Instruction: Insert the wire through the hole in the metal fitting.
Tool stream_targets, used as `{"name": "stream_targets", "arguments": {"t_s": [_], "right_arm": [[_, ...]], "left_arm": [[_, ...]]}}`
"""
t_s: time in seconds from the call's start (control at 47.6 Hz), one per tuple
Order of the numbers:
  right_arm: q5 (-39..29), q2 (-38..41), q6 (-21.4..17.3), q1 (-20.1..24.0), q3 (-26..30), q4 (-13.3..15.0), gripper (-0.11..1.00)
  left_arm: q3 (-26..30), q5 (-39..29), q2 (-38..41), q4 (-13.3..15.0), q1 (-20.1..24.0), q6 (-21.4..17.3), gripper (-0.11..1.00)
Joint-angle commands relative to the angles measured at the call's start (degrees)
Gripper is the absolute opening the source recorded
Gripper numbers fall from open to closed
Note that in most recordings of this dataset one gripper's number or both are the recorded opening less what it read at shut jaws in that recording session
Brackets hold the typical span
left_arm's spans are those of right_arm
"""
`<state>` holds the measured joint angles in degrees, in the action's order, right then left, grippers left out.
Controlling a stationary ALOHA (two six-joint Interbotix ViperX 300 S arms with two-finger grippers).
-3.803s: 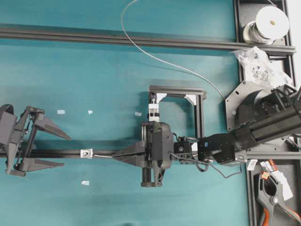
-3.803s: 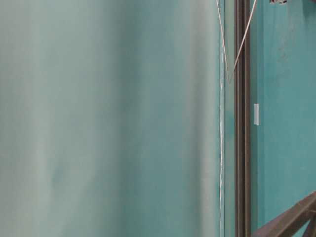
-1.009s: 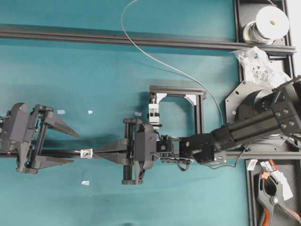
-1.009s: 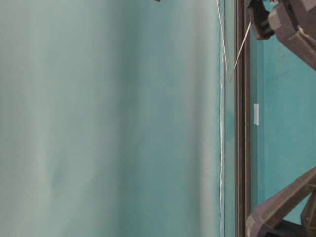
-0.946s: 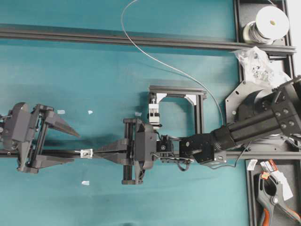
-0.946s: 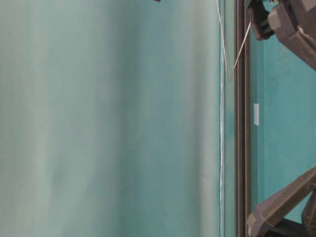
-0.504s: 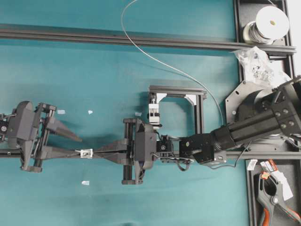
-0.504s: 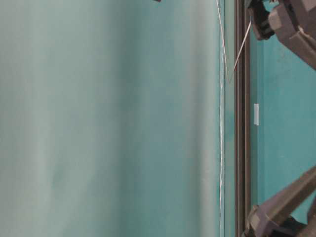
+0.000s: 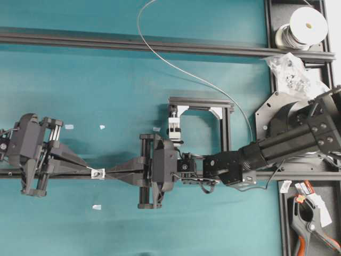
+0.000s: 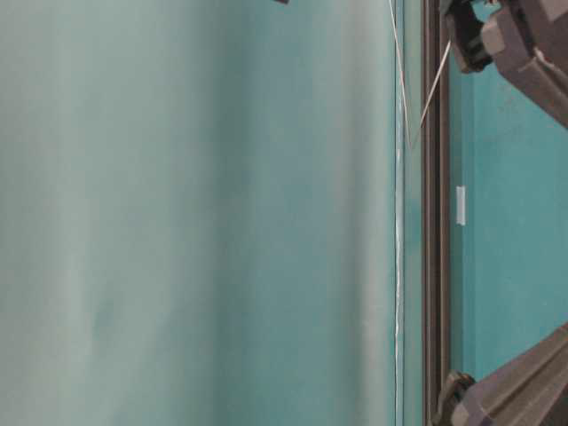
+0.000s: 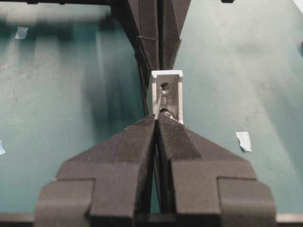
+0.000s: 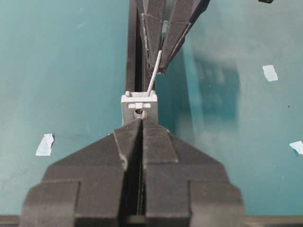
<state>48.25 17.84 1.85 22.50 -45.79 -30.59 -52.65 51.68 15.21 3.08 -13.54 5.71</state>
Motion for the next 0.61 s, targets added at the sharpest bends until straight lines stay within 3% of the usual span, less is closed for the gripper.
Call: {"name": "stream_targets", "arguments": {"t_s": [0.0, 0.588], "right_arm": [[0.3, -0.9, -0.2, -0.3, 0.8, 0.1, -0.01], [-0.3, -0.9, -0.5, -0.4, 1.0, 0.1, -0.01]], "left_arm": [[0.6, -0.1, -1.7, -0.2, -0.1, 0.1, -0.11], [0.4, -0.2, -1.6, -0.2, -0.1, 0.1, -0.11]]}}
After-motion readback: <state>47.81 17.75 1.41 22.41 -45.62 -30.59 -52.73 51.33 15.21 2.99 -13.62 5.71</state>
